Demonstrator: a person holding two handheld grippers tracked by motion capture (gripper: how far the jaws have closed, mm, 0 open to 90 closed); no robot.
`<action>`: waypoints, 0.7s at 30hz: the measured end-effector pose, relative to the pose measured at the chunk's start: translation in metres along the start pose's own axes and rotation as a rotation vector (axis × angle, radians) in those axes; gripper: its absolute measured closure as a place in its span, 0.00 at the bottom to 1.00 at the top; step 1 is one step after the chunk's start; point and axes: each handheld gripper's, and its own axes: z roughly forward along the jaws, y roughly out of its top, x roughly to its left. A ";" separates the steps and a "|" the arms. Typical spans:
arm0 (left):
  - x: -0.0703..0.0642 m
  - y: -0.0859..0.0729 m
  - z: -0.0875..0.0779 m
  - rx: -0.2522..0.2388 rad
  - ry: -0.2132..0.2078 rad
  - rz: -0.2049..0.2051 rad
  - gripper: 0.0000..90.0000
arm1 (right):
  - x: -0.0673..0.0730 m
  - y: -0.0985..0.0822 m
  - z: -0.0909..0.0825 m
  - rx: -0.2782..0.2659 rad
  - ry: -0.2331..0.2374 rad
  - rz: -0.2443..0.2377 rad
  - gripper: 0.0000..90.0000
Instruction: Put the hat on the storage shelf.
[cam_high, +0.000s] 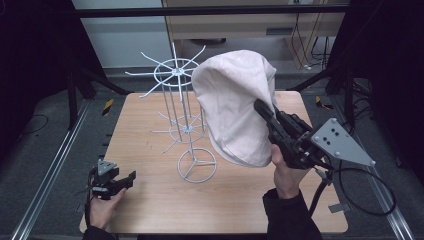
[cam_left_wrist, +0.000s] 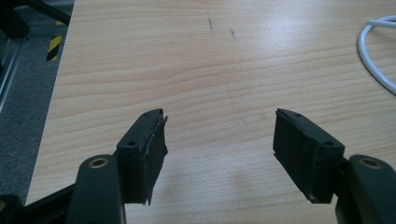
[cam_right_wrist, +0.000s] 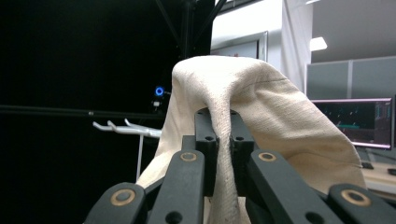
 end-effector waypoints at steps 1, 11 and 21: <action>0.000 0.000 0.000 0.000 0.000 0.000 0.38 | 0.000 -0.003 0.000 0.006 0.001 0.001 0.96; -0.001 0.000 0.001 0.002 0.000 0.001 0.38 | -0.006 -0.024 -0.004 0.046 0.013 0.037 0.96; -0.001 0.000 0.001 0.003 0.000 0.001 0.38 | -0.013 -0.042 -0.007 0.126 0.023 0.058 0.95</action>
